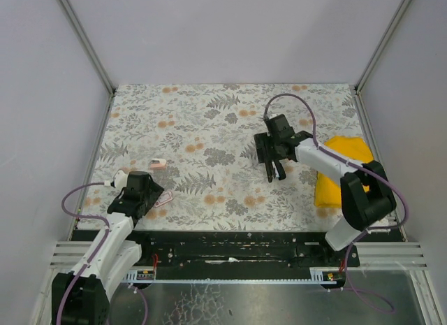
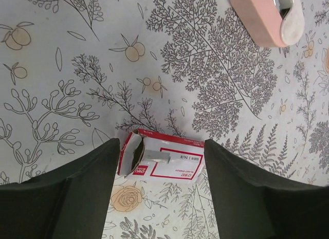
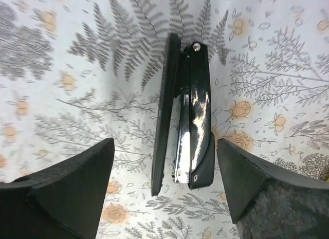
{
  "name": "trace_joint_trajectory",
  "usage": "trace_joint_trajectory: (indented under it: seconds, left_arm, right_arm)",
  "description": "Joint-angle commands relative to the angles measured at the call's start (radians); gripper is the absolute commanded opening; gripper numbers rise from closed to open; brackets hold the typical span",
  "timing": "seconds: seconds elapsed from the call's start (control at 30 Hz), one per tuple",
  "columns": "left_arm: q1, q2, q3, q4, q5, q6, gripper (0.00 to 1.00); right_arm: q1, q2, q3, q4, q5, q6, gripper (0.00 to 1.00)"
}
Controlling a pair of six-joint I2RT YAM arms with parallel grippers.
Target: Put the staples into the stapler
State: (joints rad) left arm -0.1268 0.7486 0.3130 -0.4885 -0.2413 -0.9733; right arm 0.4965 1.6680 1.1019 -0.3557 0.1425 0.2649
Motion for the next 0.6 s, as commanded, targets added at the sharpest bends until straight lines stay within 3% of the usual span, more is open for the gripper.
trace_joint_trajectory:
  seconds: [0.0,0.13,0.57]
  left_arm:
    - [0.007,0.004,-0.002,-0.023,-0.044,-0.031,0.63]
    - [0.007,0.020,-0.001,-0.016,-0.030,-0.021,0.55]
    - [0.006,0.081,-0.003,0.040,0.024,0.026,0.41]
  right_arm:
    - [-0.003,-0.126,0.025,-0.016,-0.044,0.016,0.87]
    - [-0.006,-0.199,0.013,-0.026,-0.068,0.014,0.88]
    - [-0.005,-0.477,-0.107,0.082,-0.201,0.002,0.98]
